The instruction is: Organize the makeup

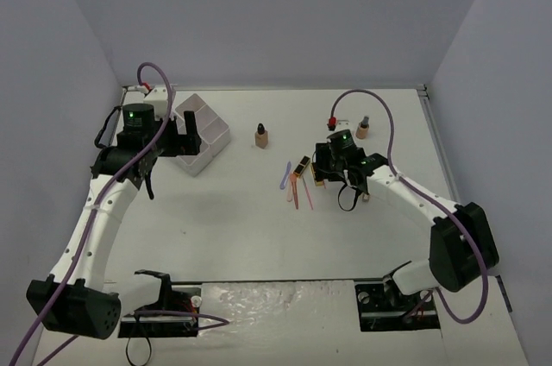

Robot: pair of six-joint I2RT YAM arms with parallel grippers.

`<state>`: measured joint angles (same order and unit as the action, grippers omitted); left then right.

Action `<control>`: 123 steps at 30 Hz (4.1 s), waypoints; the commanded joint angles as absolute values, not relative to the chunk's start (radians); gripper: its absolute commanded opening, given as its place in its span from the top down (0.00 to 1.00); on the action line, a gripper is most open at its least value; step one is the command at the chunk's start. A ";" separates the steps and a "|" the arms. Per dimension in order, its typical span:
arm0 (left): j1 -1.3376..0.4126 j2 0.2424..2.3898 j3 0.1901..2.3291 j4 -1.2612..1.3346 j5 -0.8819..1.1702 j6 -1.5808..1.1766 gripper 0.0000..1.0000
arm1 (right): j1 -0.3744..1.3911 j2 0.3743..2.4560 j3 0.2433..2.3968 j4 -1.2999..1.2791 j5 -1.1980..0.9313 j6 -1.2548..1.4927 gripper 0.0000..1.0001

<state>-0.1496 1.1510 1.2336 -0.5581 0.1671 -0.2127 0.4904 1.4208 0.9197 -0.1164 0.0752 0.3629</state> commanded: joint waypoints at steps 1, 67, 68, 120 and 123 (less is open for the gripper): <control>-0.148 1.069 1.198 -0.594 0.164 -0.268 0.03 | 0.492 1.537 0.964 -0.067 0.108 0.385 0.48; -0.494 1.310 1.494 -0.446 0.359 -0.734 0.08 | 0.742 1.094 0.889 0.265 -0.185 0.101 1.00; -0.502 1.317 1.498 -0.442 0.362 -0.747 0.09 | 0.749 1.090 0.892 0.271 -0.187 0.101 1.00; -0.538 1.326 1.430 -0.406 0.396 -0.772 1.00 | 0.802 1.131 0.926 0.323 -0.185 0.107 0.38; -0.525 1.304 1.449 -0.458 0.283 -0.681 1.00 | 0.801 1.131 0.934 0.295 -0.161 0.103 0.12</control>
